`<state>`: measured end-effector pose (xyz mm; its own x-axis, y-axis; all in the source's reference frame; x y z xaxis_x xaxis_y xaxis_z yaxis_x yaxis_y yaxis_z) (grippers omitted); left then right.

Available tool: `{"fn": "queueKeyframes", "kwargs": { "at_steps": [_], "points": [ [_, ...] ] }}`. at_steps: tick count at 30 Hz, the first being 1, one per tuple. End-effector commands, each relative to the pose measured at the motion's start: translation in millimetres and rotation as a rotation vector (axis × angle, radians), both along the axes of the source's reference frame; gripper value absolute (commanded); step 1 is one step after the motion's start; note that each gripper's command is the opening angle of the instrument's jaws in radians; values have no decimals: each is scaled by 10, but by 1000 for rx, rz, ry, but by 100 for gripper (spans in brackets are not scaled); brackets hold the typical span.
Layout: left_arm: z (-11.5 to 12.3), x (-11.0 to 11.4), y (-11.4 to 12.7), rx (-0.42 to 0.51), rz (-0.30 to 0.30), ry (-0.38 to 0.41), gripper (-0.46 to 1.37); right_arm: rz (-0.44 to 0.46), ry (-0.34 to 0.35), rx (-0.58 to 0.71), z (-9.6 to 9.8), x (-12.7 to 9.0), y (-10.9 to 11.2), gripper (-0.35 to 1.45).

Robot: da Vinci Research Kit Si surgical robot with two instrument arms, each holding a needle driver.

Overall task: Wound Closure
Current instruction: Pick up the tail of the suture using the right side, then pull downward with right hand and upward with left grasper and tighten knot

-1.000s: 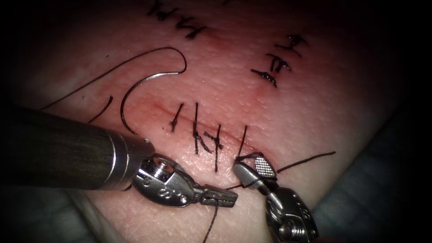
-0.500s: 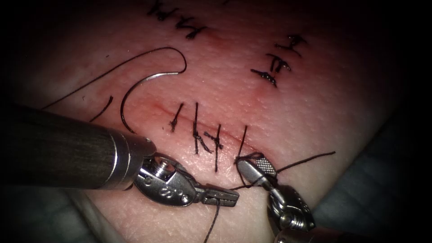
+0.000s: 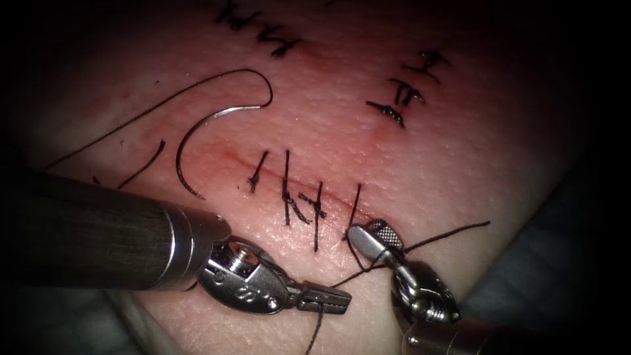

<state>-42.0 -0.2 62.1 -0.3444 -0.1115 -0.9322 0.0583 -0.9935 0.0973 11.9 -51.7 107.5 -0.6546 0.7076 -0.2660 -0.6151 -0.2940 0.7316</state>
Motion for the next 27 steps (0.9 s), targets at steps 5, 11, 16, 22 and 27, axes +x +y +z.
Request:
{"fn": "queueKeyframes", "kwargs": {
  "at_steps": [5,11,16,22,27],
  "points": [
    [1,0,2,0,2,-2,-35,-20,9,13,-3,1,1,-35],
    [3,2,7,11,0,-3,-35,-57,-6,79,-4,1,1,-35],
    [10,7,19,35,-13,2,-35,-80,-20,85,-11,3,4,-35],
    [17,16,35,40,-34,18,-35,-103,-37,76,-15,1,3,-35],
    [21,18,43,49,-45,24,-35,-100,-32,68,-17,0,5,-35]
  ]
}}
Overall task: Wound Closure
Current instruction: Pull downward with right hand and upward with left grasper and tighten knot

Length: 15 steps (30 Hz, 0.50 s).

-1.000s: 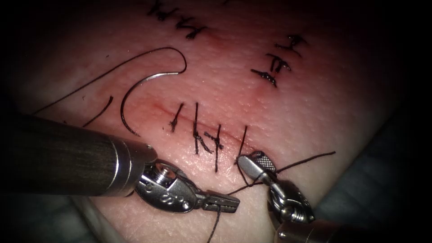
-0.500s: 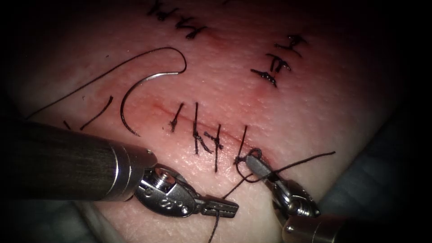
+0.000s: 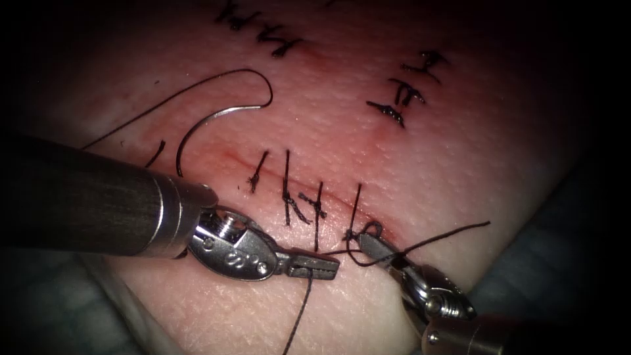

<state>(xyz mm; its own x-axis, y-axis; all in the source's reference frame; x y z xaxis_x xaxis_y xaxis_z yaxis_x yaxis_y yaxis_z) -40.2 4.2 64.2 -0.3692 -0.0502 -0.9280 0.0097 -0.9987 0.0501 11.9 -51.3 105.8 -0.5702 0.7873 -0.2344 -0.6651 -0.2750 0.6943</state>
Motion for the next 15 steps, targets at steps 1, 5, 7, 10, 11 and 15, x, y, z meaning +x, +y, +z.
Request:
{"fn": "queueKeyframes", "kwargs": {
  "at_steps": [1,5,7,10,11,15],
  "points": [
    [1,0,2,8,3,2,-35,-3,-5,0,-2,0,1,-35],
    [6,-1,17,20,-14,10,-35,-20,-4,-9,-8,1,1,-35],
    [9,-3,32,20,-31,20,-35,-30,-2,-11,-11,2,0,-35],
    [16,-12,55,29,-53,30,-35,-45,-2,-17,-14,3,-2,-35],
    [16,-13,57,29,-55,31,-35,-46,-1,-17,-14,3,-3,-35],
    [28,-29,82,31,-78,41,-35,-58,4,-19,-14,3,-3,-35]
  ]
}}
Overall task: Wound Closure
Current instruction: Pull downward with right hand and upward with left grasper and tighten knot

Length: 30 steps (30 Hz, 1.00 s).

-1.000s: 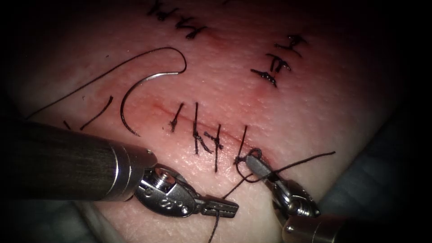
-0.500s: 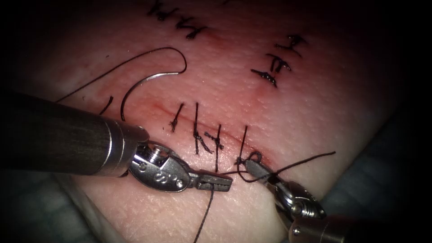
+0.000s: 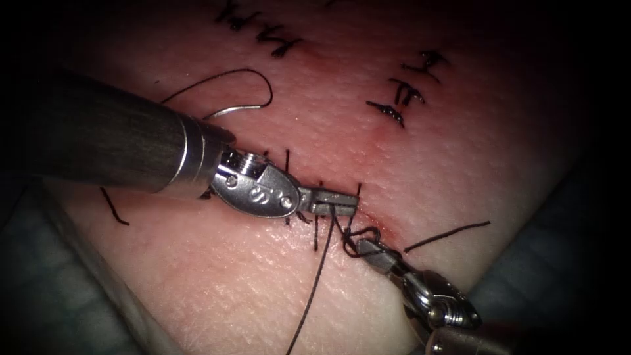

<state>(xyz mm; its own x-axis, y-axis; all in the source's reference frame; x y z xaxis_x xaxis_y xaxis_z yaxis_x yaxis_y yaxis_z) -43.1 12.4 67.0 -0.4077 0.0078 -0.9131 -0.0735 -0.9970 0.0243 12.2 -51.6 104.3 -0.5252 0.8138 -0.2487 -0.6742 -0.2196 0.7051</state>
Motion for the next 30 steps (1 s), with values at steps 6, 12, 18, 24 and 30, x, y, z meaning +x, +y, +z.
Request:
{"fn": "queueKeyframes", "kwargs": {
  "at_steps": [6,12,18,24,30],
  "points": [
    [21,-27,28,2,-5,-3,-35,-30,17,1,0,5,-1,-35],
    [35,-44,58,-3,-11,-6,-35,-58,40,0,0,12,-3,-35],
    [48,-52,87,-1,-24,-2,-35,-93,61,-5,-2,18,-6,-35],
    [67,-58,107,-8,-39,12,-35,-150,88,-9,-2,31,-11,-35],
    [95,-75,121,-44,-56,51,-35,-150,79,-6,6,33,-10,-35]
  ]
}}
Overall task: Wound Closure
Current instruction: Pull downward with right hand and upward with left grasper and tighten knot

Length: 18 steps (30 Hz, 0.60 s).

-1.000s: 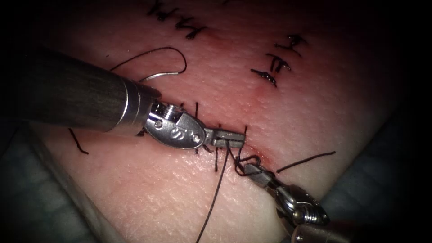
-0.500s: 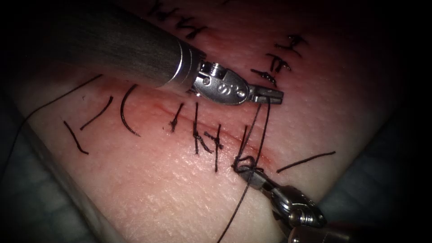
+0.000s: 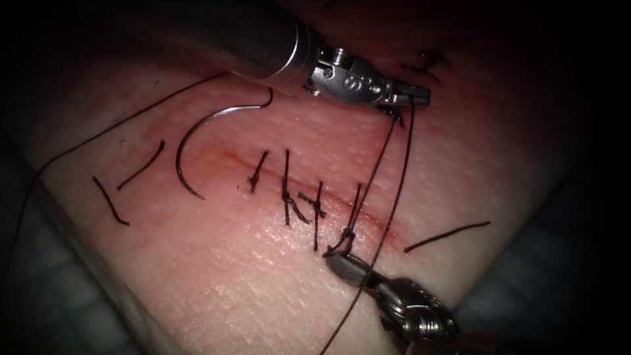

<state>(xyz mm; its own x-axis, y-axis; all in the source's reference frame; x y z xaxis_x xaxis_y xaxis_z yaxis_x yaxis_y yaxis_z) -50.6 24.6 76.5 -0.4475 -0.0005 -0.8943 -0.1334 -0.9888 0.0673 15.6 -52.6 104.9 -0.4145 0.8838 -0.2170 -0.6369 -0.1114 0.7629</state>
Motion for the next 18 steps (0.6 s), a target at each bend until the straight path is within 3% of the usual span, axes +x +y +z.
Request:
{"fn": "queueKeyframes", "kwargs": {
  "at_steps": [1,10,18],
  "points": [
    [11,-9,3,-20,-6,23,-35,5,-9,3,2,-2,2,-35],
    [34,-43,14,-124,-4,85,-35,-5,-24,22,6,-5,2,-35],
    [45,-72,61,-239,-15,156,-35,-29,-36,50,12,10,0,-35]
  ]
}}
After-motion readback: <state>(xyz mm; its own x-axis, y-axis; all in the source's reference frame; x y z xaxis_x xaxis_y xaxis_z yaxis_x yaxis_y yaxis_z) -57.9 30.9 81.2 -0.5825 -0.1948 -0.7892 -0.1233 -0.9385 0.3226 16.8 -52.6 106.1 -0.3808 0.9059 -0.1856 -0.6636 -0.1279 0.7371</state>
